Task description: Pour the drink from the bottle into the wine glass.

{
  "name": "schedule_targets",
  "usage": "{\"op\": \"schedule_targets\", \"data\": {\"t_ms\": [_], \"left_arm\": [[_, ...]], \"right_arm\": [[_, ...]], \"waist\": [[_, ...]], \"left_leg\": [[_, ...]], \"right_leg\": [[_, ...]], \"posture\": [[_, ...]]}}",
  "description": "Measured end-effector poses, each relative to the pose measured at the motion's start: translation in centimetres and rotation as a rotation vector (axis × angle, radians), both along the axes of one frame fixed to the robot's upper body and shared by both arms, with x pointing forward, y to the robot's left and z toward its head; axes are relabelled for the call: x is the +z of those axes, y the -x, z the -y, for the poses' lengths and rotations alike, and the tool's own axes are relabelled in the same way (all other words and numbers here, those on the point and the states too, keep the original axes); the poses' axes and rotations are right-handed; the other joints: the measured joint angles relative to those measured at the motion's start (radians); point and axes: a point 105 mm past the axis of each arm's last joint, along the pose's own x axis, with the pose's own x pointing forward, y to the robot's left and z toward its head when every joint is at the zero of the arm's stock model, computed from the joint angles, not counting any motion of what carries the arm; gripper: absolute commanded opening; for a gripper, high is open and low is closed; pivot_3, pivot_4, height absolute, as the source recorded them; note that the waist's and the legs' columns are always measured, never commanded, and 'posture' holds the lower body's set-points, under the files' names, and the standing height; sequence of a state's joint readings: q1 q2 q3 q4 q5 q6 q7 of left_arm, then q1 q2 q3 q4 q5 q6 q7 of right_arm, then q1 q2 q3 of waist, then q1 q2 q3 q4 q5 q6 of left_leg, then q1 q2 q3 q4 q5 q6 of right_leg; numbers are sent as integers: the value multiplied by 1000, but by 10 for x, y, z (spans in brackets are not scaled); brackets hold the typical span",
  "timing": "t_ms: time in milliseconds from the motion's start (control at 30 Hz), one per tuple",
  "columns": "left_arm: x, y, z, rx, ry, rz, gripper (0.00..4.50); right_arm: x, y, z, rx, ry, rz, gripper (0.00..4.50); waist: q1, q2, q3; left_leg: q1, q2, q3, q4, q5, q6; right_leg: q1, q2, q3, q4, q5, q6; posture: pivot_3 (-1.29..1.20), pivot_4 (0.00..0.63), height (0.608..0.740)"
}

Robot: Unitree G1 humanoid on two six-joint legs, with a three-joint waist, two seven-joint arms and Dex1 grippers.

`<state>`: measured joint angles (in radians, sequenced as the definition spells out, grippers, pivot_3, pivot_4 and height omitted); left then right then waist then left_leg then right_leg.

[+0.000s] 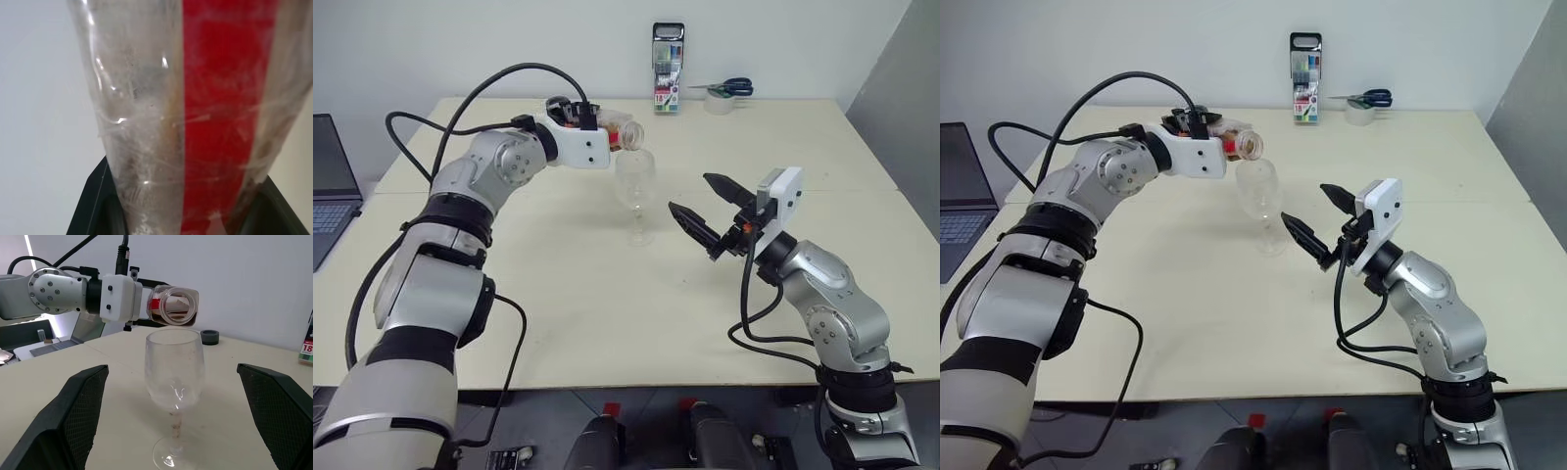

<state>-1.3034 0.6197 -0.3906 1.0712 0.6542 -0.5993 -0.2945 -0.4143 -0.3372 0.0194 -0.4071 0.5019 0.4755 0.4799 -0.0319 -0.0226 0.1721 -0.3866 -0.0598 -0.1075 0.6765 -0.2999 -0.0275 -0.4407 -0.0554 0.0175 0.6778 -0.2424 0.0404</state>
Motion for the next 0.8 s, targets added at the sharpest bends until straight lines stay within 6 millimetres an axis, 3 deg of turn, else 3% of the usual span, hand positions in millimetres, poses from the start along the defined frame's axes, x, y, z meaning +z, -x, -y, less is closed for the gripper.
{"op": "schedule_targets", "data": {"t_ms": [800], "left_arm": [[6,-3,-12,50,-142,47,1733]], "right_arm": [[5,-3,-2,15,-4,28,4500]], "waist": [[0,0,0]], "left_leg": [[0,0,0,2,0,0]], "right_leg": [[0,0,0,2,0,0]], "posture": [[0,150,740]]}}
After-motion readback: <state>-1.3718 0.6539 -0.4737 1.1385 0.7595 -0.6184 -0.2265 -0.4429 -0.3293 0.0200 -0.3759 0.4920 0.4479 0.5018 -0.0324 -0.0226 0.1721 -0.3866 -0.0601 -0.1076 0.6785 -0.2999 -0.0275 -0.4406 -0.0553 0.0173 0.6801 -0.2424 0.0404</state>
